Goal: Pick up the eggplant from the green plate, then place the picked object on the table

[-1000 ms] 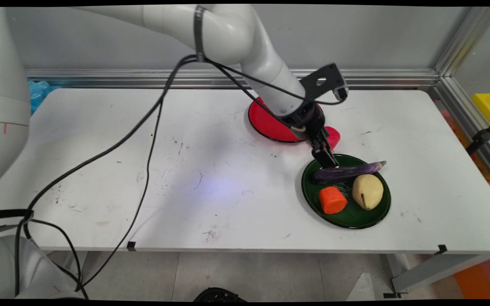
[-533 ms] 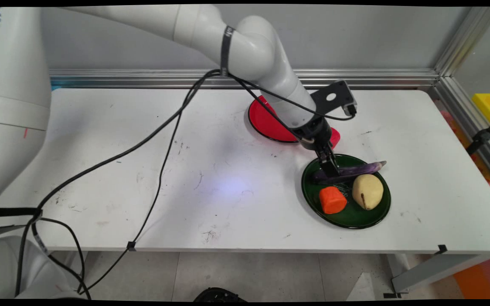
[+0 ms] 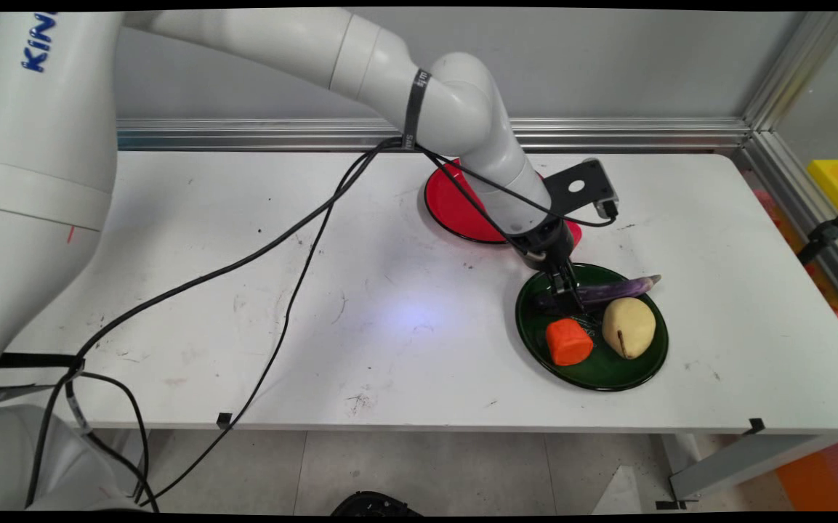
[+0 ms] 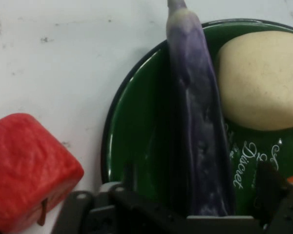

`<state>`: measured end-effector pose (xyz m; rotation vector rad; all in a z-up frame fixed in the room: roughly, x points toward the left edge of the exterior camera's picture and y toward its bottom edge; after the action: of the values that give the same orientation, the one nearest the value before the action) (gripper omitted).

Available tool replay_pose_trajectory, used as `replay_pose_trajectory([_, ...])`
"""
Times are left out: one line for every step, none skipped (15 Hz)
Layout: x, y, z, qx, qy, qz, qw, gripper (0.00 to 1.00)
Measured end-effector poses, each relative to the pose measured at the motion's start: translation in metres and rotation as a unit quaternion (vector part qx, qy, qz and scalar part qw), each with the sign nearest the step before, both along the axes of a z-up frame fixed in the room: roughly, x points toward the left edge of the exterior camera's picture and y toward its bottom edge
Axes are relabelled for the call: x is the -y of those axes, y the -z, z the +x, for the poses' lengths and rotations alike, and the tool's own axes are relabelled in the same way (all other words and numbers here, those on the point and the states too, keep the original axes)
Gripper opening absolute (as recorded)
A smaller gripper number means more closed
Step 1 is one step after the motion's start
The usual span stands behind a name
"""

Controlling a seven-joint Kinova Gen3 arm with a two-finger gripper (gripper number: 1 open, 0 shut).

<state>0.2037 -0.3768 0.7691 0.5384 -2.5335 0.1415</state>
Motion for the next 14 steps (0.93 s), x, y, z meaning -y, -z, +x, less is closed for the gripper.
replay_pose_trajectory([0.000, 0.002, -0.001, 0.001, 0.002, 0.001, 1.0000, 0.00])
replay_pose_trajectory([0.000, 0.003, -0.002, 0.001, 0.005, 0.001, 1.0000, 0.00])
replay_pose_trajectory([-0.001, 0.004, -0.002, 0.002, 0.007, 0.001, 1.0000, 0.00])
replay_pose_trajectory([-0.001, 0.005, -0.003, 0.002, 0.010, 0.001, 1.0000, 0.00])
replay_pose_trajectory([-0.002, 0.005, -0.003, 0.003, 0.013, 0.001, 0.9999, 0.00])
replay_pose_trajectory([-0.003, 0.005, -0.003, 0.003, 0.015, 0.000, 0.9999, 0.00])
replay_pose_trajectory([-0.004, 0.005, -0.002, 0.003, 0.018, -0.001, 0.9998, 0.00])
replay_pose_trajectory([-0.004, 0.004, -0.002, 0.003, 0.020, -0.003, 0.9998, 0.00])
replay_pose_trajectory([-0.004, 0.002, -0.001, 0.002, 0.023, -0.005, 0.9997, 0.00])
replay_pose_trajectory([-0.004, 0.000, 0.000, 0.001, 0.025, -0.009, 0.9996, 0.00])
replay_pose_trajectory([-0.005, -0.003, 0.001, 0.000, 0.027, -0.013, 0.9995, 0.00])
replay_pose_trajectory([-0.005, -0.007, 0.002, -0.001, 0.029, -0.016, 0.9994, 0.00])
replay_pose_trajectory([-0.005, -0.010, 0.003, -0.001, 0.030, -0.019, 0.9994, 0.00])
replay_pose_trajectory([-0.005, -0.014, 0.005, -0.003, 0.032, -0.023, 0.9992, 0.00])
